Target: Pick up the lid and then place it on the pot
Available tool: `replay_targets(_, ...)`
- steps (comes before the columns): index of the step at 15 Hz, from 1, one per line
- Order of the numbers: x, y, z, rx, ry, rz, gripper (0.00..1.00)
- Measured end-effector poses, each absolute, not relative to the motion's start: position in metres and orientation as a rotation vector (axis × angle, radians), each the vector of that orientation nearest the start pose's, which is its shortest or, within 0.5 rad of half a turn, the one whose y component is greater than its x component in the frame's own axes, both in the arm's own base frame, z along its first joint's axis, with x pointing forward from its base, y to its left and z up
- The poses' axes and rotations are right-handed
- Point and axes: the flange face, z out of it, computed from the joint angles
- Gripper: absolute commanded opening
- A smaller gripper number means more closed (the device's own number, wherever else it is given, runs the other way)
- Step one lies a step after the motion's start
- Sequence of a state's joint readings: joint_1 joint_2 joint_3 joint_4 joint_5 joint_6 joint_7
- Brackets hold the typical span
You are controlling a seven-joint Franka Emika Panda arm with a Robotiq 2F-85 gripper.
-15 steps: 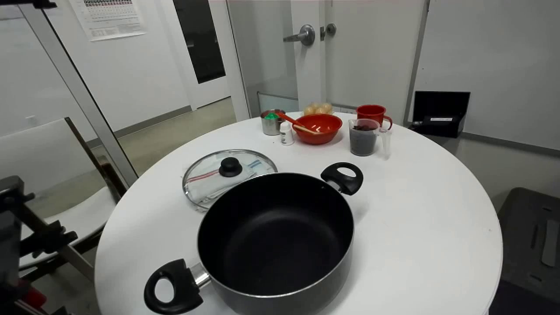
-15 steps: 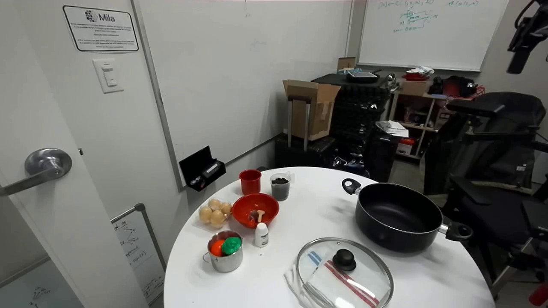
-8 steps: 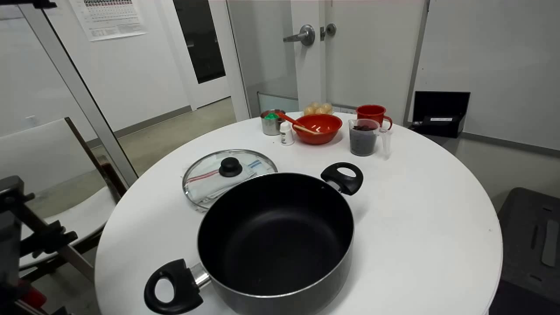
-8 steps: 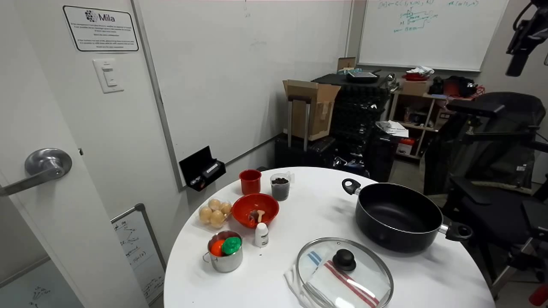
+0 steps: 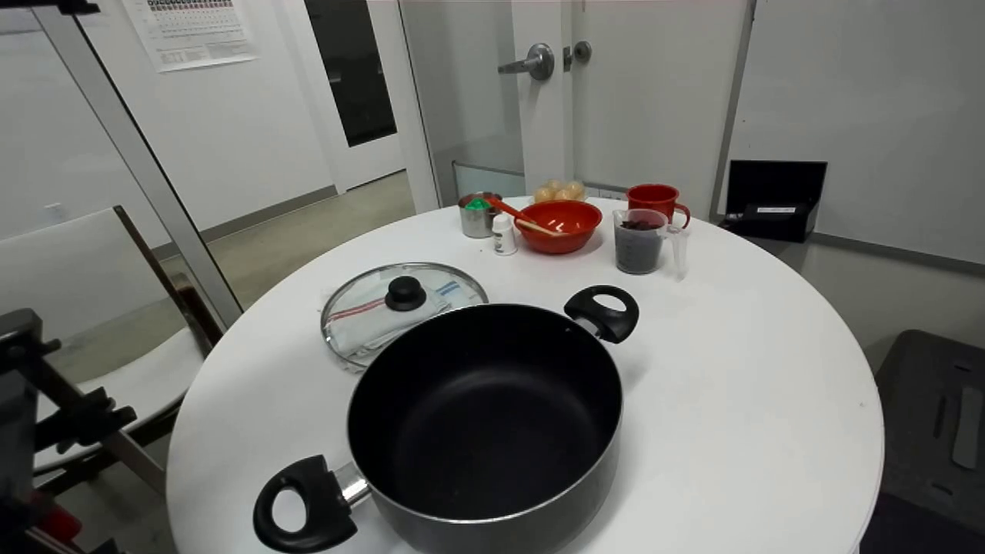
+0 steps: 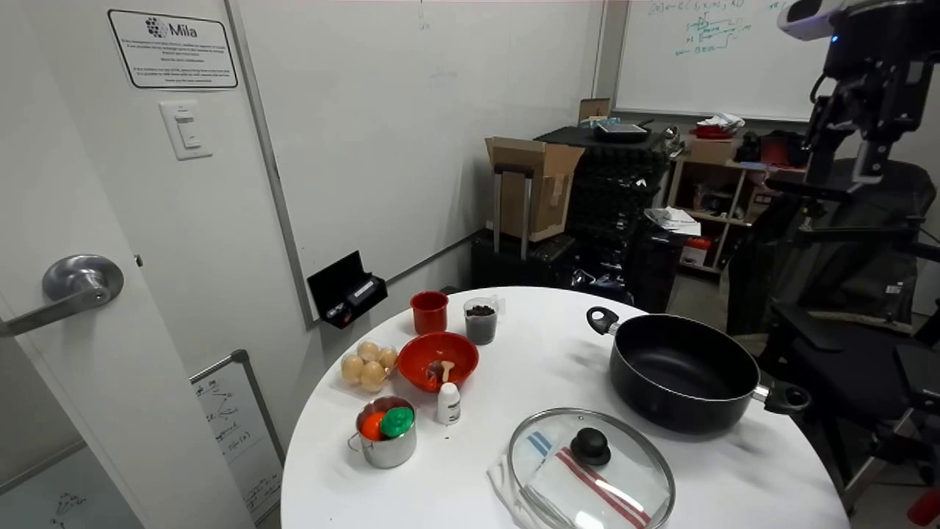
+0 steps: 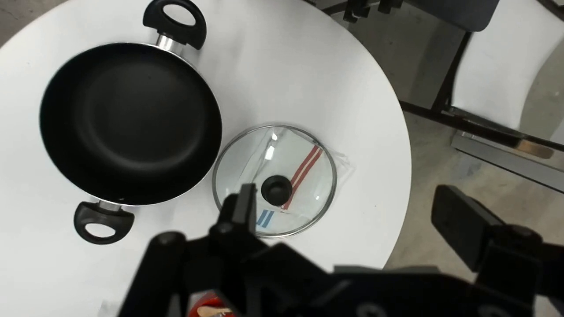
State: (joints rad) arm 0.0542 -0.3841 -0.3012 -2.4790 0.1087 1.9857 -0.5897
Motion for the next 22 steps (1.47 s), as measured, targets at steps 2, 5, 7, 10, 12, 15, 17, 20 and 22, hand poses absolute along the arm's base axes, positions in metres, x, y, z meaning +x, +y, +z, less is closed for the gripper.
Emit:
replay_targets(2,0.419,-0.079,0.394,-2.879,-0.507,0.09,1.0)
replay_targets(5,0.45,-0.054,0.361,-2.912,-0.597,0.126,1.0)
replay_targets(7,0.468,-0.037,0.337,-2.933,-0.664,0.135,1.0)
replay_targets(10,0.488,-0.012,0.299,-2.943,-0.765,0.167,1.0)
replay_targets(12,0.498,0.002,0.275,-2.94,-0.826,0.193,1.0)
replay_targets(15,0.51,0.017,0.244,-2.926,-0.881,0.222,1.0)
replay_targets(17,0.52,0.024,0.227,-2.919,-0.914,0.233,1.0)
replay_targets(20,0.536,0.031,0.204,-2.91,-0.958,0.246,1.0)
replay_targets(22,0.549,0.035,0.189,-2.9,-0.983,0.257,1.0)
